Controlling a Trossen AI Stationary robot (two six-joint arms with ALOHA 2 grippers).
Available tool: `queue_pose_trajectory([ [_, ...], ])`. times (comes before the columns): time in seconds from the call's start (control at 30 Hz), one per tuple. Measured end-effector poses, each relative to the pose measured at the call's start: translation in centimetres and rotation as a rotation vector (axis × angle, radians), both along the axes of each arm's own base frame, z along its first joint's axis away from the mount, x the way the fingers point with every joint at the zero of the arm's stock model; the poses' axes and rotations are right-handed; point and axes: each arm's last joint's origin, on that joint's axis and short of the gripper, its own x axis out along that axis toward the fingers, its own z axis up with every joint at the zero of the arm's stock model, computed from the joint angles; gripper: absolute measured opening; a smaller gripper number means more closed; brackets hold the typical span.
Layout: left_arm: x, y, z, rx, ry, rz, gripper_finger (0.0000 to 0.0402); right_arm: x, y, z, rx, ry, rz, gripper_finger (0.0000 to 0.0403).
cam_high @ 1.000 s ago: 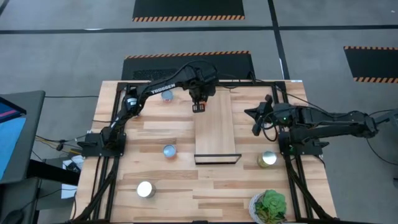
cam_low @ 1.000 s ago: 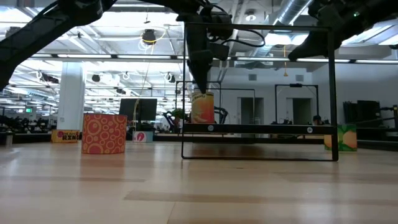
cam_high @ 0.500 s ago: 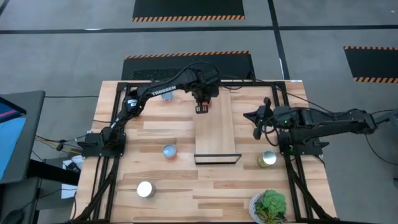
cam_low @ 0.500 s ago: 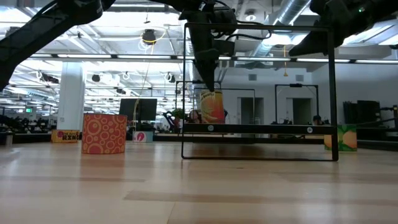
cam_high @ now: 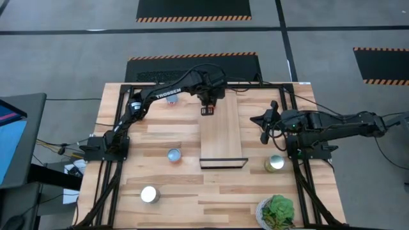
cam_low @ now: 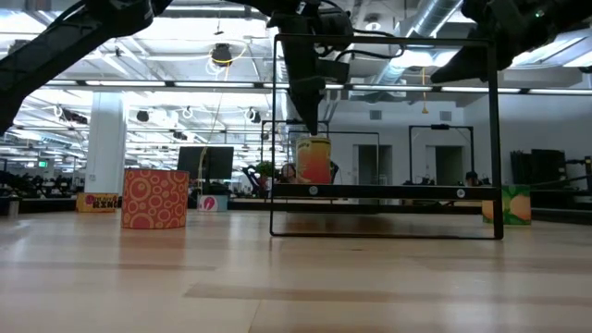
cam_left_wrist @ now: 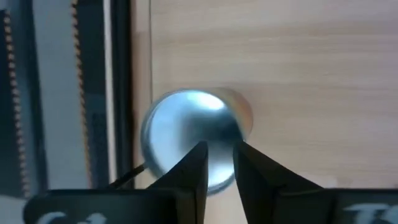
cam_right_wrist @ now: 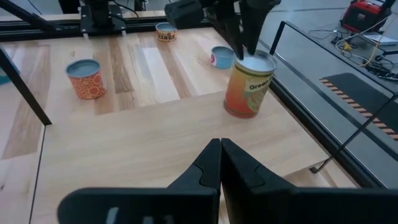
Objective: Pick and place cans onto a shelf
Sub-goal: Put the canned tomatoes on the shelf
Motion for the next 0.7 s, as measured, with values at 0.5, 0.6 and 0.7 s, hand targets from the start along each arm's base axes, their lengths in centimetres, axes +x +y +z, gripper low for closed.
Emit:
queue_pose_trajectory([
  [0.5, -6.6, -10.8, 7.1, -0.414, 0.009, -0.013, 0.0074, -0.5, 0.0, -0.9, 0.061, 0.08, -0.03, 0.0028],
  [0.6, -9.4, -13.3, 7.9, -0.439, 0.037, -0.036, 0.0074, -0.8, 0.0, -1.5, 0.107, 0.127, -0.057, 0.0028],
  [0.7, -12.4, -15.2, 8.1, -0.399, 0.056, 0.031, 0.0074, -1.0, 0.0, -1.8, 0.129, 0.151, -0.072, 0.0028],
])
